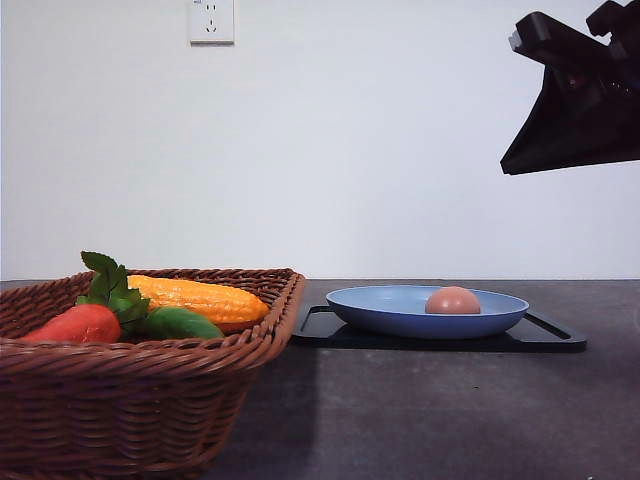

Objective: Transfer egg from basket to plate and serve

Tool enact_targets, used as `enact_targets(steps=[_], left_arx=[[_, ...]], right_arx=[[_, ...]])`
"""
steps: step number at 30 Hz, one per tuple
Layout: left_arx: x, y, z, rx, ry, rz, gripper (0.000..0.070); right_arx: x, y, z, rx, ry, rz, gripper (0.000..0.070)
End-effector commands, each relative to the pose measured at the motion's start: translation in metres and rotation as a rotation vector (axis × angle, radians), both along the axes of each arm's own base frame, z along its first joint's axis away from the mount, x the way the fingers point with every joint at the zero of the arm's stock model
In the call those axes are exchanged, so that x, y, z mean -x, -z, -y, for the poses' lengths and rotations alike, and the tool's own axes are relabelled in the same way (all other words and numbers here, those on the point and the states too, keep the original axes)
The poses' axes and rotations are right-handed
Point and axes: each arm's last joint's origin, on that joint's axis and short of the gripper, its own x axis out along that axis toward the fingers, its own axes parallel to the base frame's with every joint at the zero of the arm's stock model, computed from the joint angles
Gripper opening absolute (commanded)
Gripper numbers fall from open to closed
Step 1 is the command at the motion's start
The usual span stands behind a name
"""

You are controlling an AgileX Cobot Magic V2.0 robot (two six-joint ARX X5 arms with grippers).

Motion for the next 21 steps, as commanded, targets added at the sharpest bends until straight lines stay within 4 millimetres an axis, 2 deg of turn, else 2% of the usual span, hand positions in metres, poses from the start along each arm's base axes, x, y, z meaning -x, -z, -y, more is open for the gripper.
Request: enact_targets(steps=[1,11,21], left_arx=[[-0.001,0.003,0.0,0.013,0.001,0.016,0.0],[-0.006,0.028,0.0,0.028,-0.002,-0.05,0.0],[-0.006,0.028,0.0,0.022,0.0,-0.049,0.0]], right_arx=[[0.0,-0.003,-0.002,-0.017,-0.002,0.006,0.0],[0.0,-0.003,-0.002,-0.017,-0.002,0.007,0.0],[0.0,-0.003,-0.002,-0.018,-0.002,0.007,0.0]])
